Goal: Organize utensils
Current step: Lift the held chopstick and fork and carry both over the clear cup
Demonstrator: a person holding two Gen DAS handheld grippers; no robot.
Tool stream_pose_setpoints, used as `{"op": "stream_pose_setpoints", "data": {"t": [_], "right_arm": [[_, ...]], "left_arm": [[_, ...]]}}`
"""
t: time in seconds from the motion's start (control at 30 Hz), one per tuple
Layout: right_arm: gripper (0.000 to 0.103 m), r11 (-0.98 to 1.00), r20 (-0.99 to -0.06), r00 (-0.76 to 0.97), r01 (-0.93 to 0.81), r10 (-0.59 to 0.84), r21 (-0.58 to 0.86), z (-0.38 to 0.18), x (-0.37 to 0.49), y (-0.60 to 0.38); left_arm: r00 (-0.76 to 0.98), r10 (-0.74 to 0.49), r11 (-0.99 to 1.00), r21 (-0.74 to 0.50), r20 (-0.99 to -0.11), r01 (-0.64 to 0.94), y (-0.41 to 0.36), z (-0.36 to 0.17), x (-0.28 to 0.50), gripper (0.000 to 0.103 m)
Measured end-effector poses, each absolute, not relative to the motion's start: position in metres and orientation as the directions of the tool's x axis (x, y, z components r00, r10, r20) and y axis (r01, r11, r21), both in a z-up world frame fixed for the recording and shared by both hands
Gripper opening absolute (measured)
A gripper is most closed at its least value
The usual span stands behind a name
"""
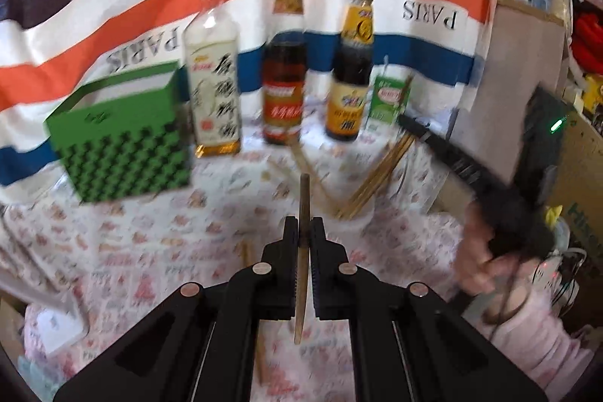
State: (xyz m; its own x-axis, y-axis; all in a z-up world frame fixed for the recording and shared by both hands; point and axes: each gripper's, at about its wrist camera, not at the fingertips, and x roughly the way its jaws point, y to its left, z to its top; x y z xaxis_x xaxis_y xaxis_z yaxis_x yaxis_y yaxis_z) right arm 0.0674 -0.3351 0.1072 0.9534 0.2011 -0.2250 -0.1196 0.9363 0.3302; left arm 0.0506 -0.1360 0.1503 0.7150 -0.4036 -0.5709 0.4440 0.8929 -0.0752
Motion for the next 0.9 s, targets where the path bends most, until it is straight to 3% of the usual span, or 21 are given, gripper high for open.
{"op": "stream_pose_setpoints", "data": {"t": [0.23,0.33,0.47,0.9], "right_arm": [[0.003,0.974,-0.272,0.943,-0.148,0.191,0.170,0.070,0.101,-0.328],[0.003,0.961,-0.311,0.919,-0.184,0.244,0.208,0.062,0.112,-0.335],[0.003,0.951,-0.352,0.897,-0.187,0.267,0.246,0.053,0.121,-0.345],[0.003,0.939,-0.443,0.843,-0.190,0.306,0.287,0.037,0.137,-0.352]], "left_arm": [[0.730,-0.482,0.856,-0.081,-0.485,0.511,-0.169,0.176,0.085,0.005],[0.716,-0.554,0.821,-0.134,-0.425,0.555,-0.178,0.184,0.102,0.005],[0.749,-0.552,0.830,-0.160,-0.366,0.534,-0.183,0.190,0.122,0.005],[0.792,-0.535,0.845,-0.169,-0.295,0.508,-0.190,0.194,0.149,0.005]]}}
